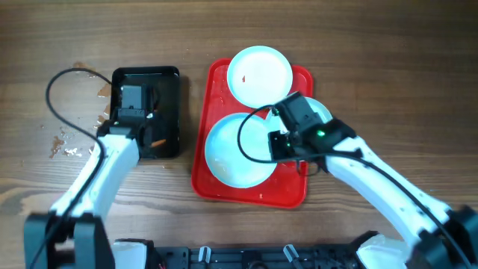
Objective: Clean dirty plates on tray and stack at the side
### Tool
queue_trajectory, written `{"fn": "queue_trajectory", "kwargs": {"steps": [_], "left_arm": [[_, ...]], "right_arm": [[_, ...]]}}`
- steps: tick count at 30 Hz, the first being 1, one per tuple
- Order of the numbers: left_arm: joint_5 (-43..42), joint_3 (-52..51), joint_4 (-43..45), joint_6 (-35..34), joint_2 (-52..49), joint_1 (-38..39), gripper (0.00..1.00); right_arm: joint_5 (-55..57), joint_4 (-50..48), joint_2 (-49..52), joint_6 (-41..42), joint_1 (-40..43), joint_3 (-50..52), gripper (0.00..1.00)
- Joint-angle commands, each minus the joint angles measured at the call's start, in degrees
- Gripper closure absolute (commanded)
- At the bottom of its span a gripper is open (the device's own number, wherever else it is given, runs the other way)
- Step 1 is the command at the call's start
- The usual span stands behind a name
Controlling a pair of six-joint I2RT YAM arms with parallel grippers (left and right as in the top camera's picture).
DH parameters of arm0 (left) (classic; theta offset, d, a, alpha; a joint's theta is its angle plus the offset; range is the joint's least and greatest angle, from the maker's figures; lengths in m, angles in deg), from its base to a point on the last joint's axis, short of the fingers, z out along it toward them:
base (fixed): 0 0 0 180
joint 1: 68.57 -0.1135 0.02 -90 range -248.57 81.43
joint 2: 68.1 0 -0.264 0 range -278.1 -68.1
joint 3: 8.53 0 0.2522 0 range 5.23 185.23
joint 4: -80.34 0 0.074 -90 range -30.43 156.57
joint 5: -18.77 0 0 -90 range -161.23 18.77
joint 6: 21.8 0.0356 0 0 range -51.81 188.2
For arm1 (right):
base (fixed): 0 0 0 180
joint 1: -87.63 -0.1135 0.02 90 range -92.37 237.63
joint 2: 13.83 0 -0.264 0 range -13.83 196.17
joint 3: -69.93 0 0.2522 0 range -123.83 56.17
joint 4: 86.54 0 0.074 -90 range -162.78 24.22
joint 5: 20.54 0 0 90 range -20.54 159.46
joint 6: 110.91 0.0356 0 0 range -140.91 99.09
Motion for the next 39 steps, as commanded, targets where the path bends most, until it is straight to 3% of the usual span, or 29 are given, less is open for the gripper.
{"fn": "queue_trajectory", "kwargs": {"steps": [1,2,3,6,11,14,18,22,24,27,28,32,35,37,39], "left_arm": [[-1.0,-0.5,2.2,4.8,-4.2,-0.3,0.8],[-1.1,-0.3,2.3,4.8,-3.7,-0.3,0.77],[-1.1,-0.2,2.2,4.7,-2.4,-0.3,0.62],[-1.1,0.0,1.2,3.3,5.2,-0.3,0.37],[-2.6,0.0,-0.8,1.5,15.5,-0.3,0.33],[-2.6,0.0,-3.1,1.5,20.7,-0.3,0.23],[-2.9,0.0,-8.0,-2.5,26.9,-0.3,0.0],[-3.0,0.0,-10.5,-2.6,28.6,-0.3,0.0],[-3.8,0.0,-11.1,-2.6,28.6,-0.3,0.0],[-7.5,0.0,-11.2,-2.6,28.5,-0.3,0.01],[-7.5,0.0,-11.6,-2.6,28.4,-0.3,0.03],[-16.3,-0.3,-13.0,-2.6,26.6,-0.2,0.39],[-21.4,-1.5,-13.5,-2.6,22.0,-0.1,0.51],[-18.9,-1.5,-12.6,-2.6,18.2,-0.1,0.44],[-19.2,-1.5,-11.1,-2.6,15.4,-0.1,0.42]], "right_arm": [[6.1,2.0,-5.0,-2.3,0.0,-0.1,0.96],[8.4,3.1,-5.4,-2.3,0.0,-0.1,0.96],[12.0,4.7,-5.7,-2.3,-0.3,-0.1,0.96],[20.6,6.8,-5.7,-2.3,-2.7,-0.1,0.96],[34.6,6.8,-5.7,-0.6,-13.2,-0.5,0.96],[47.0,6.7,-5.7,1.4,-22.1,-0.5,0.96],[60.3,5.8,-5.7,2.6,-28.1,-0.6,0.96],[61.5,5.6,-5.7,2.0,-28.1,-3.1,0.96],[61.4,5.4,-5.7,-2.9,-28.1,-3.3,0.96],[54.8,5.5,-5.7,-3.9,-28.1,-3.3,0.96],[51.9,5.8,-5.7,-0.5,-28.1,-3.3,0.96],[39.0,7.0,-5.5,11.9,-24.3,-3.3,0.96],[31.4,9.6,-4.2,18.0,-18.3,-3.3,0.96],[29.0,9.4,-3.4,18.0,-16.3,-3.3,0.96],[28.7,9.3,-2.3,18.1,-16.3,-3.3,0.96]]}}
